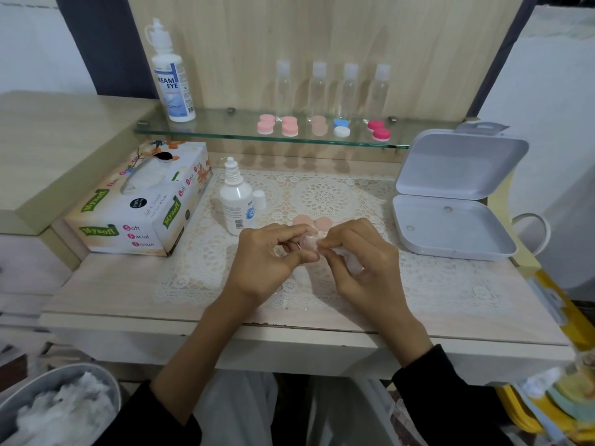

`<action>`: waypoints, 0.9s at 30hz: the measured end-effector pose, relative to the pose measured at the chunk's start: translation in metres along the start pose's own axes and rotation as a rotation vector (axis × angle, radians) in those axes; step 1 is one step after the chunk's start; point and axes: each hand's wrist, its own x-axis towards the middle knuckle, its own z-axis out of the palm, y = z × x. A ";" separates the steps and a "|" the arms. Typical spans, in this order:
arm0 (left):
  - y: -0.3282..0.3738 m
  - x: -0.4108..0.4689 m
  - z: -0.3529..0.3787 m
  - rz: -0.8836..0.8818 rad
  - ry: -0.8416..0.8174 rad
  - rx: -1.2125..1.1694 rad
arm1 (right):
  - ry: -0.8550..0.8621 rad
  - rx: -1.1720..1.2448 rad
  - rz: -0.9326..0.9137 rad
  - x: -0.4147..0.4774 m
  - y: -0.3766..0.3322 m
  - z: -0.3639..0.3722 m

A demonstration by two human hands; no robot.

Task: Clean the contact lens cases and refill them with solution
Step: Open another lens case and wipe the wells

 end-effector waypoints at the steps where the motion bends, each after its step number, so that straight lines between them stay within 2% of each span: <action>1: 0.000 0.000 -0.001 -0.010 0.015 -0.013 | 0.012 0.009 0.014 0.000 0.001 -0.001; 7: 0.001 0.002 -0.002 -0.005 0.049 -0.023 | 0.059 0.044 0.098 0.001 0.005 -0.001; 16: 0.002 0.001 -0.004 0.052 0.107 0.034 | 0.013 0.219 0.388 0.004 0.008 -0.004; 21: 0.001 0.001 -0.004 0.091 0.106 0.052 | -0.019 0.254 0.375 0.004 0.006 -0.005; 27: 0.000 0.002 -0.003 0.041 0.008 -0.034 | -0.064 0.246 0.403 0.004 0.006 -0.005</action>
